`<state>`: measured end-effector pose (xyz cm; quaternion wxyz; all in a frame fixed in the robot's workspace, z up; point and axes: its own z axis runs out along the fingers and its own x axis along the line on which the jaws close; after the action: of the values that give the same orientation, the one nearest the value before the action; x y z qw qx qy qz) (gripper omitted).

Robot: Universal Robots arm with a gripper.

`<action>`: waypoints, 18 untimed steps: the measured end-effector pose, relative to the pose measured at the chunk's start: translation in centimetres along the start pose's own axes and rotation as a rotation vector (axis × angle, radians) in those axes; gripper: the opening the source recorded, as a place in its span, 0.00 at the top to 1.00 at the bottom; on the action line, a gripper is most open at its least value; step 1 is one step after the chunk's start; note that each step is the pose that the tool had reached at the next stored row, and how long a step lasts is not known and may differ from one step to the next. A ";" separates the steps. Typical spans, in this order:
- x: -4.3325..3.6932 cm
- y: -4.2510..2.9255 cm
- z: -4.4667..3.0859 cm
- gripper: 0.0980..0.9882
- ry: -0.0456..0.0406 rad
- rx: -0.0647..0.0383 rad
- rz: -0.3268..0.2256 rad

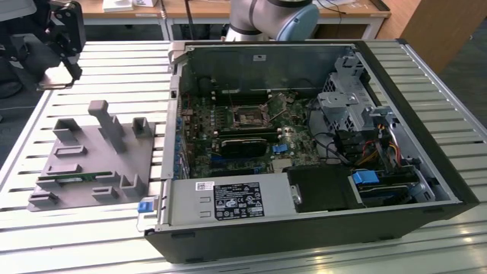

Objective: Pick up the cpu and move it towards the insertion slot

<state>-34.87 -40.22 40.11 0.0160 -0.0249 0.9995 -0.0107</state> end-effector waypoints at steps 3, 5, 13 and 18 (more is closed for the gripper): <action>-0.20 -0.01 0.01 0.50 -0.0001 0.000 0.000; -0.34 -0.02 0.01 0.50 0.0000 0.000 0.000; -0.79 -0.04 0.03 0.50 0.0000 0.000 0.000; -1.08 -0.05 0.04 0.50 -0.0001 0.000 0.000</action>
<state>-33.79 -40.22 40.10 0.0161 -0.0249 0.9995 -0.0106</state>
